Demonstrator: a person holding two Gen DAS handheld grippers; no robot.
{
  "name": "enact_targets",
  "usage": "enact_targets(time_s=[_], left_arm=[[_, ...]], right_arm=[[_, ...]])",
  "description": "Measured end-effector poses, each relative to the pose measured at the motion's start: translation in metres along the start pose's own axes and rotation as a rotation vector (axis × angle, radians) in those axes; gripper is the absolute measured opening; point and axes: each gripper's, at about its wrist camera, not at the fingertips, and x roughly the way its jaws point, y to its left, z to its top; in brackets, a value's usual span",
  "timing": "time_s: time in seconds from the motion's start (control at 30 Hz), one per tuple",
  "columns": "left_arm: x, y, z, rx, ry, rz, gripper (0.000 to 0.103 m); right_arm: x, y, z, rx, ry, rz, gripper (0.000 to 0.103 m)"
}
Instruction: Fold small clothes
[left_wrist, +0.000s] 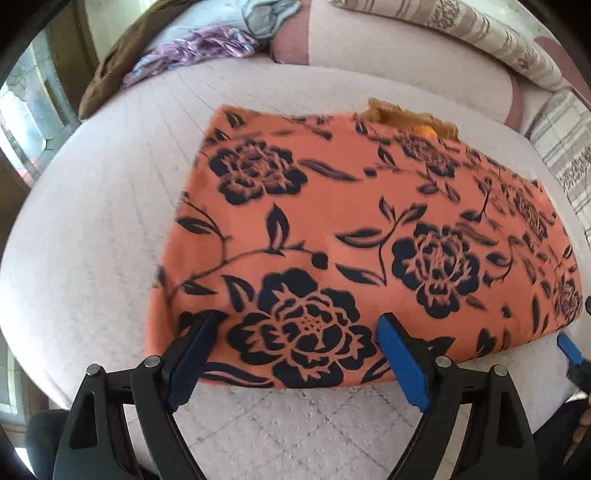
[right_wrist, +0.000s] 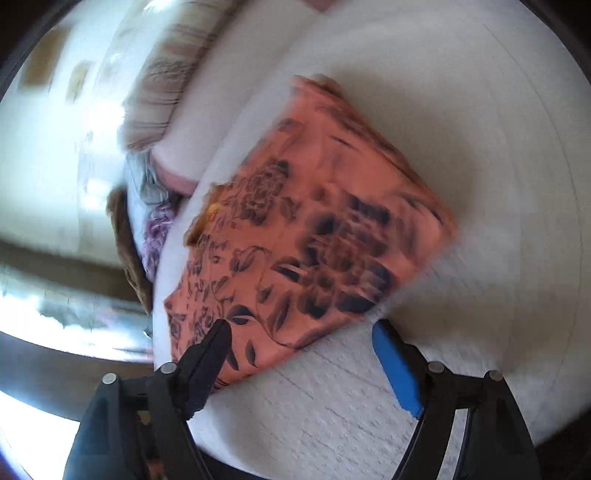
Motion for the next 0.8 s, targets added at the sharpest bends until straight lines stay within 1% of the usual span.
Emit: enact_targets(time_s=[0.03,0.07,0.1,0.17,0.27,0.3,0.37,0.4,0.43,0.5,0.53,0.57,0.6,0.63,0.7,0.73,0.77,0.8], left_arm=[[-0.008,0.0,0.003,-0.008,-0.038,-0.012,0.089],[-0.013,-0.002,0.006,-0.012,-0.059,-0.017,0.089],[-0.015,-0.004,0.009,-0.015,-0.062,-0.02,0.089],[-0.015,-0.014,0.016,-0.014,-0.058,-0.049,0.089],[-0.011,-0.037,0.026,0.014,-0.058,-0.068,0.089],[-0.01,-0.044,0.027,0.024,-0.06,-0.076,0.089],[-0.008,-0.057,0.028,0.042,-0.065,-0.089,0.089],[-0.004,-0.064,0.028,0.055,-0.066,-0.091,0.089],[0.005,-0.072,0.027,0.076,-0.048,-0.08,0.089],[0.024,-0.078,0.026,0.11,0.009,-0.052,0.089],[0.029,-0.081,0.024,0.131,0.007,-0.029,0.089],[0.025,-0.083,0.023,0.143,-0.016,-0.025,0.089],[0.021,-0.083,0.022,0.14,-0.029,-0.035,0.089],[0.013,-0.082,0.023,0.123,-0.057,-0.061,0.089],[0.008,-0.081,0.022,0.102,-0.084,-0.066,0.089],[0.013,-0.082,0.021,0.099,-0.08,-0.061,0.089],[0.025,-0.085,0.018,0.117,-0.039,-0.054,0.089],[0.036,-0.092,0.012,0.161,-0.002,-0.022,0.095]], right_arm=[[-0.007,-0.004,0.0,0.033,-0.027,0.034,0.081],[-0.013,-0.007,0.003,0.061,-0.05,0.035,0.081],[-0.016,-0.007,0.006,0.072,-0.068,0.036,0.081],[-0.015,-0.011,0.016,0.096,-0.072,0.045,0.081],[-0.01,-0.016,0.029,0.135,-0.071,0.024,0.081],[-0.005,-0.016,0.031,0.147,-0.084,0.026,0.081],[-0.003,-0.011,0.038,0.137,-0.11,0.005,0.08],[-0.001,-0.008,0.04,0.125,-0.123,-0.002,0.076],[0.001,-0.011,0.046,0.117,-0.125,-0.011,0.06],[0.012,-0.011,0.048,0.115,-0.105,-0.047,0.049],[0.013,-0.013,0.048,0.122,-0.11,-0.045,0.049],[0.011,-0.013,0.047,0.125,-0.122,-0.04,0.049],[0.009,-0.011,0.047,0.114,-0.134,-0.04,0.049],[0.007,-0.008,0.047,0.094,-0.143,-0.049,0.05],[0.012,-0.007,0.05,0.061,-0.136,-0.081,0.058],[0.014,-0.008,0.051,0.052,-0.138,-0.08,0.058],[0.016,-0.008,0.053,0.038,-0.146,-0.083,0.058],[0.019,-0.005,0.055,0.014,-0.149,-0.094,0.056]])
